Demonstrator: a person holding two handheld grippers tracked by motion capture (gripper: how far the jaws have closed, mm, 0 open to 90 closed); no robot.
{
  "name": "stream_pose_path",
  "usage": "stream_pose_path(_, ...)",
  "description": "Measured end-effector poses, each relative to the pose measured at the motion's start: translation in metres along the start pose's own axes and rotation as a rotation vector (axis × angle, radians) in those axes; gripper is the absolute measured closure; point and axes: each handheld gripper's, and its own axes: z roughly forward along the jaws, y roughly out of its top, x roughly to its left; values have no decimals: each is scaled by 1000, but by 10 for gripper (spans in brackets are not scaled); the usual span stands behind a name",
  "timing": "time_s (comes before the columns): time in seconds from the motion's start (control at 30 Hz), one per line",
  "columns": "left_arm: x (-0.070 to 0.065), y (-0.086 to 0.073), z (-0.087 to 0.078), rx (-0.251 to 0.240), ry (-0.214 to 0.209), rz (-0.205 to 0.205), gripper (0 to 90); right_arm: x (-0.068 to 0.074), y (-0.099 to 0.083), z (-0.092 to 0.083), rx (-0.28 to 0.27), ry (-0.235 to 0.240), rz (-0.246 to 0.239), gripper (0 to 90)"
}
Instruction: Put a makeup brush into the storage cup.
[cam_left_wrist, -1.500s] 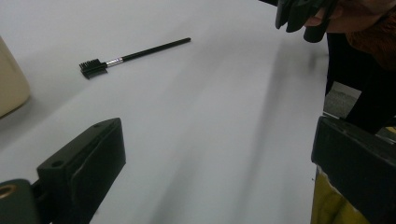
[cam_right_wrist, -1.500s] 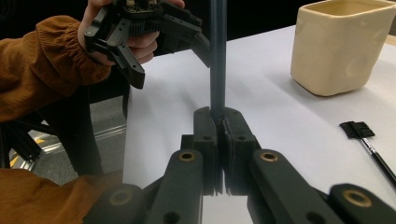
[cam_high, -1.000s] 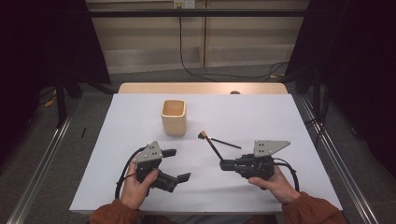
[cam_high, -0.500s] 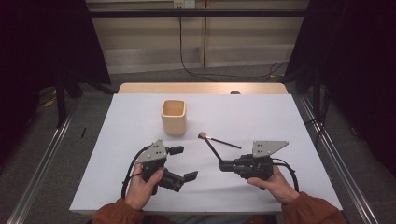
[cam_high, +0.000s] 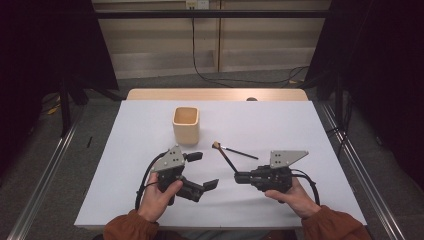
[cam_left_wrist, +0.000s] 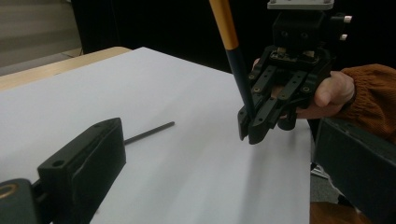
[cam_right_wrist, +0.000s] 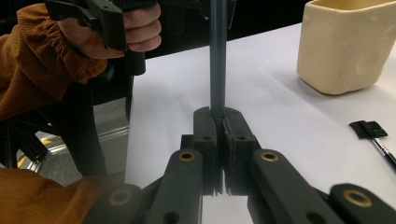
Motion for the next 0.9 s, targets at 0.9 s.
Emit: stream_pose_path(0.9, 1, 12, 20, -55, 10, 41, 345, -2, -1, 2, 22, 2, -2, 852)
